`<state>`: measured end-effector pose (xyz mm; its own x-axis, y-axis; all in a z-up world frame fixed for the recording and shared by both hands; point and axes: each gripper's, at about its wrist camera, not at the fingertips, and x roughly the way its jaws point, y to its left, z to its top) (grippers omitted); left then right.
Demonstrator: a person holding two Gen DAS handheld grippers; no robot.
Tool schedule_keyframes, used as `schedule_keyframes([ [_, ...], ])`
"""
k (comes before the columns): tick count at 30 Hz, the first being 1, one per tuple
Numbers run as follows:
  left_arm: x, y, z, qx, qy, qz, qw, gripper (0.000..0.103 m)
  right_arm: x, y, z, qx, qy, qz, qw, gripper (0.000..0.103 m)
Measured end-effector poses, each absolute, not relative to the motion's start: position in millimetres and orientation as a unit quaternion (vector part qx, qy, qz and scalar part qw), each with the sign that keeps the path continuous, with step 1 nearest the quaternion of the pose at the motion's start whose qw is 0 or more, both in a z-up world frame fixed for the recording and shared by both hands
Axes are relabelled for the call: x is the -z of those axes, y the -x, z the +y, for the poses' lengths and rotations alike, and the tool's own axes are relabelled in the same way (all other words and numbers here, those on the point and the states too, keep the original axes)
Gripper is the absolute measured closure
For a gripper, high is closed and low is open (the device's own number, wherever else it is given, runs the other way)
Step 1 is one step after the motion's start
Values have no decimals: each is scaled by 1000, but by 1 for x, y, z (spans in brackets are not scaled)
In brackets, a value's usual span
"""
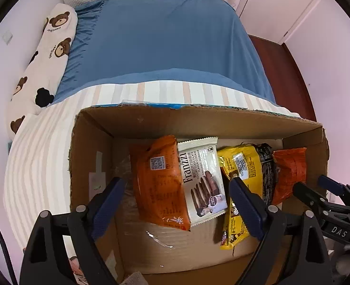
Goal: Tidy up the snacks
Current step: 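Carry both orange bags into the box and open both tools, then grasp the yellow panda-print bag with the left tool while the right tool grasps the cranberry oat cookie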
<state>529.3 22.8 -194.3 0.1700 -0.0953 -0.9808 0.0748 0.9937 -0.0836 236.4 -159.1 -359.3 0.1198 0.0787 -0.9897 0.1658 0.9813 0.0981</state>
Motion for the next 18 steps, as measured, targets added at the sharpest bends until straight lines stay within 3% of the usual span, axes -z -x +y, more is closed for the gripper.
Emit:
schedule_keyframes([
  [18,134,-424,18,46,-11,558,829,13,308,-156,-139,14,-78,606,792,6],
])
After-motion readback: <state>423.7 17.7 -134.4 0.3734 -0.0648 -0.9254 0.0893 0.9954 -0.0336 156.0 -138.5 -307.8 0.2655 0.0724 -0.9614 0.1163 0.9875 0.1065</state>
